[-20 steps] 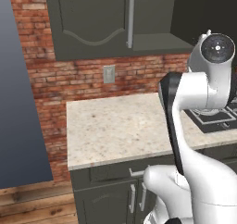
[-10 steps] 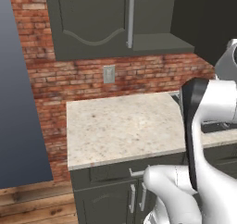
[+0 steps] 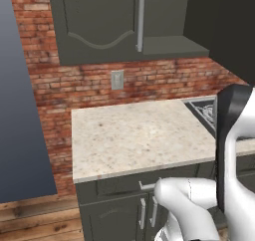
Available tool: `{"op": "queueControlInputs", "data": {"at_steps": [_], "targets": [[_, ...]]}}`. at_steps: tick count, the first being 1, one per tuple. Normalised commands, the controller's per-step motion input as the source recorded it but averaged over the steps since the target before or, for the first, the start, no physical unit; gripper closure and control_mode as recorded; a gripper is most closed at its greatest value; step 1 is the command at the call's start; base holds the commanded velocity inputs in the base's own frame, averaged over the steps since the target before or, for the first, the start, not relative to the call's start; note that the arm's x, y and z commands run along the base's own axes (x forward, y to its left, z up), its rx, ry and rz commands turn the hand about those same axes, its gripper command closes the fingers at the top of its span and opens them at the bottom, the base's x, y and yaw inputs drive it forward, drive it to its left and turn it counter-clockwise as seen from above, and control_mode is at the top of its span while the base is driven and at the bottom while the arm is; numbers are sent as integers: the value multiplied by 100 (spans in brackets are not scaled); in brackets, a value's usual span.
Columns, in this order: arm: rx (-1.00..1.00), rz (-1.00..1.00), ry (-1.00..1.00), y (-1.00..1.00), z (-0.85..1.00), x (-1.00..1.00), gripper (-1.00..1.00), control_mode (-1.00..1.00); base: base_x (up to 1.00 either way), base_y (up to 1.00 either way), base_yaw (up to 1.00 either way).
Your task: Close all open cabinet doors.
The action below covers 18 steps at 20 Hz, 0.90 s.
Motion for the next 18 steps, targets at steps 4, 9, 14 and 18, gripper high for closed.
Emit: {"op": "queueControlInputs", "data": {"at_steps": [4,9,14,18], "targets": [[0,-1,1,-28,0,-57,-100,-100,0,0,0],[0,-5,0,-37,0,-44,-100,-100,0,0,0],[-3,5,-2,-42,-6,-18,-100,-100,0,0,0],[-3,2,0,-36,0,-12,-100,-100,0,0,0]]}}
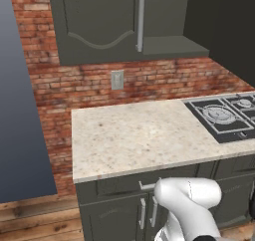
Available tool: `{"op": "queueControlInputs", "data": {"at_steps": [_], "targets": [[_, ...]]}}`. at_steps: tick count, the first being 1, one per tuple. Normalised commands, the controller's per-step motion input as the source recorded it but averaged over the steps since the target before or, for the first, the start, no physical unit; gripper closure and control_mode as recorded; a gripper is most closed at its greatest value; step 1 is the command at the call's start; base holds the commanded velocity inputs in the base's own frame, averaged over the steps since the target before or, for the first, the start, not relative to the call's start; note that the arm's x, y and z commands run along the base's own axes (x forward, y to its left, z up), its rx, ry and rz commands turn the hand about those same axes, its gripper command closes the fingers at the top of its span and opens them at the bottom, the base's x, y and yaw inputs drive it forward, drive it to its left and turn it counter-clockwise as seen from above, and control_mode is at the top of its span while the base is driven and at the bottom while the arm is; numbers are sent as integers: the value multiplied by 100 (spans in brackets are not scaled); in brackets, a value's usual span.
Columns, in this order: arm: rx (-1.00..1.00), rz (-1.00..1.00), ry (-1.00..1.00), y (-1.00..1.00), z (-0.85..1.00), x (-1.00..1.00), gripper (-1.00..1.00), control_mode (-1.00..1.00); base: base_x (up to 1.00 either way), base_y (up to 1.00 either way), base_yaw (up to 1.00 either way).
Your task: Close all open cabinet doors.
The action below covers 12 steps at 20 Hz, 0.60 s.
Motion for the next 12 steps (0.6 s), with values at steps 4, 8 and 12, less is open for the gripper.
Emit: {"op": "queueControlInputs", "data": {"at_steps": [4,8,12], "targets": [[0,0,3,-37,0,-13,-100,-100,0,0,0],[1,0,0,-41,5,-10,-100,-100,0,0,0],[9,0,-1,-26,11,-8,-100,-100,0,0,0]]}}
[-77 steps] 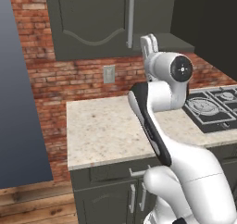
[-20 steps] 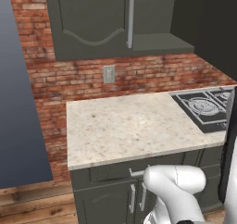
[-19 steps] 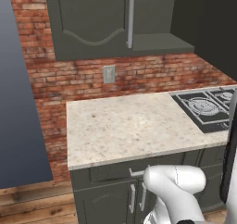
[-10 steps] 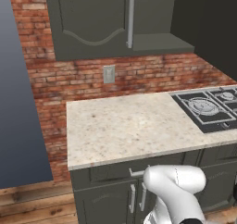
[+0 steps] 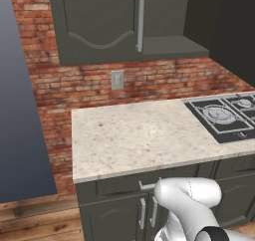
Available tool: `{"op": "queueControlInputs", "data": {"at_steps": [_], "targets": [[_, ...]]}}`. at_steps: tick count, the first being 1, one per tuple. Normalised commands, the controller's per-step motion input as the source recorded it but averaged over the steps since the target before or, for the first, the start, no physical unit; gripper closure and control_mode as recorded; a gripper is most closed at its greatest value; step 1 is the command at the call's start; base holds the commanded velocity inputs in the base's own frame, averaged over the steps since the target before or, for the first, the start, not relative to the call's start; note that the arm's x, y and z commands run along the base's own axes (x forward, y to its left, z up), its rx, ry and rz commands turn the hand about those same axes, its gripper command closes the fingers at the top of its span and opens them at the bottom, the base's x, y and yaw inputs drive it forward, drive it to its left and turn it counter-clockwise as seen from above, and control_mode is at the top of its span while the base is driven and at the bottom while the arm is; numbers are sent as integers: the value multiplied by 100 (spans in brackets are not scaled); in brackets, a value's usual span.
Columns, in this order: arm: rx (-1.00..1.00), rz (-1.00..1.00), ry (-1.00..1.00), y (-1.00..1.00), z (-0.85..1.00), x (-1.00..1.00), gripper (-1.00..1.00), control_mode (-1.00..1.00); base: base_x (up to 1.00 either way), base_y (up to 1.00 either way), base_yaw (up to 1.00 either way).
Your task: Close all open cabinet doors.
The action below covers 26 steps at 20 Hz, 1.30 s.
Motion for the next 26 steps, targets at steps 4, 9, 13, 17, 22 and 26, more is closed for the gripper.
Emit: {"op": "queueControlInputs", "data": {"at_steps": [4,9,13,17,22,26], "targets": [[12,0,-6,-11,5,13,-100,-100,0,0,0],[18,0,-15,-4,7,21,-100,-100,0,0,0],[19,5,-15,-6,2,32,-100,-100,0,0,0],[11,10,-8,-1,0,53,-100,-100,0,0,0],[1,21,-13,-12,0,41,-100,-100,0,0,0],[0,30,-15,-15,0,27,-100,-100,0,0,0]]}}
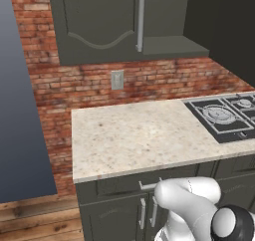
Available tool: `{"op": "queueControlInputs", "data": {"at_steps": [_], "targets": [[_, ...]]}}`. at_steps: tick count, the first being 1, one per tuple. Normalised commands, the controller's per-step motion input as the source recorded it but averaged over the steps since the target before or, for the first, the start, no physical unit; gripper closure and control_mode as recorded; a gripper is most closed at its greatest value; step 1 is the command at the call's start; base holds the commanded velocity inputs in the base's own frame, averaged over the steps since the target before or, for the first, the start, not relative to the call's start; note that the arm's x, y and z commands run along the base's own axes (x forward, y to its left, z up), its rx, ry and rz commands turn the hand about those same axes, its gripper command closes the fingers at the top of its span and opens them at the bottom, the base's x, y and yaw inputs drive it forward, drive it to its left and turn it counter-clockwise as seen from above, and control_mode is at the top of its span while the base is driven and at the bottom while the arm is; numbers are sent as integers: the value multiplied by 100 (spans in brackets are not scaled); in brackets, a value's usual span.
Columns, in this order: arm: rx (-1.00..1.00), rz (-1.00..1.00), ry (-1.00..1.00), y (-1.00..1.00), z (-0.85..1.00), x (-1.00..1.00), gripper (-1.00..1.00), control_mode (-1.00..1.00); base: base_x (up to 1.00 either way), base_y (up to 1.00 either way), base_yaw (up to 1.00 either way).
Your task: Close all open cabinet doors.
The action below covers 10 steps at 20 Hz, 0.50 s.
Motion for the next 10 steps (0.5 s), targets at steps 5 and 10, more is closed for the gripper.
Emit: {"op": "queueControlInputs", "data": {"at_steps": [5,10], "targets": [[0,16,-15,-8,-1,20,-100,-100,0,0,0],[0,3,-3,-14,-4,39,-100,-100,0,0,0]]}}
